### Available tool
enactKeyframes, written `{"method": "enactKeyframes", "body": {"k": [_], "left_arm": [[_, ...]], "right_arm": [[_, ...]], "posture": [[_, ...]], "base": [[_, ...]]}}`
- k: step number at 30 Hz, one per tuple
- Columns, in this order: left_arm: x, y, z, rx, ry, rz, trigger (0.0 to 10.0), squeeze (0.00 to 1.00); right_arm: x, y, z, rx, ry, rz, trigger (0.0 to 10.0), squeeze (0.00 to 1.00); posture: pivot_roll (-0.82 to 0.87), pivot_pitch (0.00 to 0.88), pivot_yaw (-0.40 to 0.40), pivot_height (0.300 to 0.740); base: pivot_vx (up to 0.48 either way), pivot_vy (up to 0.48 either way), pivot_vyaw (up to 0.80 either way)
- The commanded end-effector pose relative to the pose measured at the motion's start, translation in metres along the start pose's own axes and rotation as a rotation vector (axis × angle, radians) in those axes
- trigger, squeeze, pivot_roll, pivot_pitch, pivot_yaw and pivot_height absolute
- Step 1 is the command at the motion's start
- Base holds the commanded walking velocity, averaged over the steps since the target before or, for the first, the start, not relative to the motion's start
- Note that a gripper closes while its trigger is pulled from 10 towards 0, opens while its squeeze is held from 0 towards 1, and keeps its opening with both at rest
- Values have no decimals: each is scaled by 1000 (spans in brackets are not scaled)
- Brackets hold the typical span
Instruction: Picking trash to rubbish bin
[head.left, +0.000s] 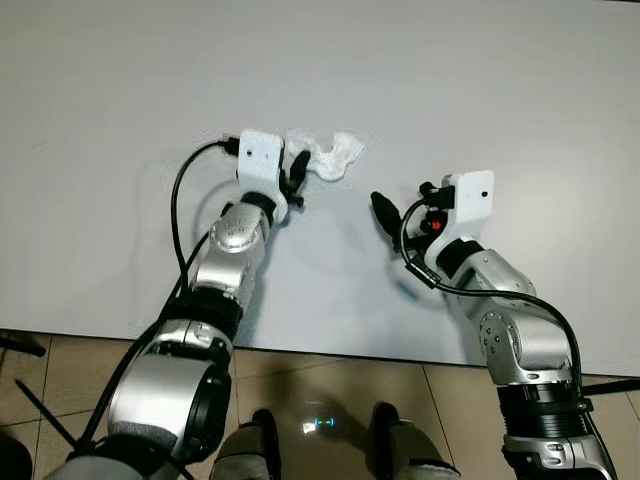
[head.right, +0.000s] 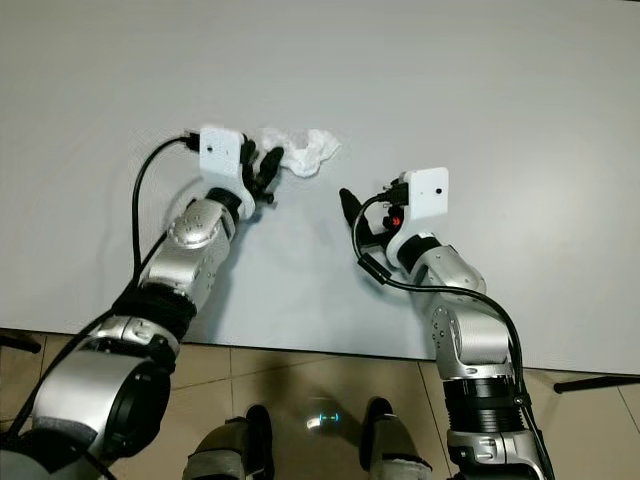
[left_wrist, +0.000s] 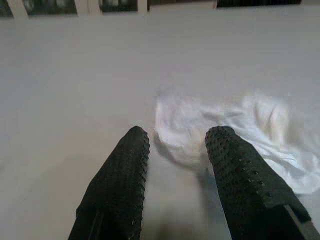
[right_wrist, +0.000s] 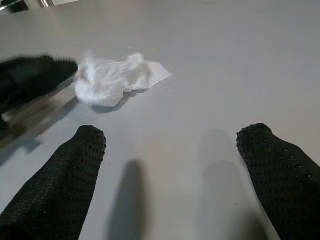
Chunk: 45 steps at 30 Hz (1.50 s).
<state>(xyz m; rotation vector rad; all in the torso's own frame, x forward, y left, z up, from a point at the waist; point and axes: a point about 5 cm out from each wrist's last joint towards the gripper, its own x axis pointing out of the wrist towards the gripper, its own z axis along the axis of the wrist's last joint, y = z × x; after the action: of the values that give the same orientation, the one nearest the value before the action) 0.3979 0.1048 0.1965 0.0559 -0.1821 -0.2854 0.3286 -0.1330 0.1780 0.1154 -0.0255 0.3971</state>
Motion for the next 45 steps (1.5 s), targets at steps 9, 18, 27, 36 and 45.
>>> {"method": "enactKeyframes", "body": {"k": [9,18,27,36,45], "left_arm": [[13,4,43,24,-142,-13,10000,1000],[24,-9,40,53,-57,-73,10000,1000],[24,-26,19,66,62,-96,10000,0],[20,-29,2,173,147,-43,10000,0],[15,-30,-15,371,253,-30,0,0]], "right_arm": [[-4,9,-6,41,6,0,10000,0],[-6,11,-8,53,8,-12,10000,0],[-13,18,-12,72,15,-16,10000,0],[-24,24,-15,96,25,-31,10000,0],[-27,27,-16,110,32,-40,10000,0]], "posture": [[-87,330,49,740],[-93,335,52,740],[-132,352,56,740],[-159,380,53,740],[-161,378,58,740]], "base": [[0,0,0],[0,0,0],[0,0,0],[0,0,0],[0,0,0]]}}
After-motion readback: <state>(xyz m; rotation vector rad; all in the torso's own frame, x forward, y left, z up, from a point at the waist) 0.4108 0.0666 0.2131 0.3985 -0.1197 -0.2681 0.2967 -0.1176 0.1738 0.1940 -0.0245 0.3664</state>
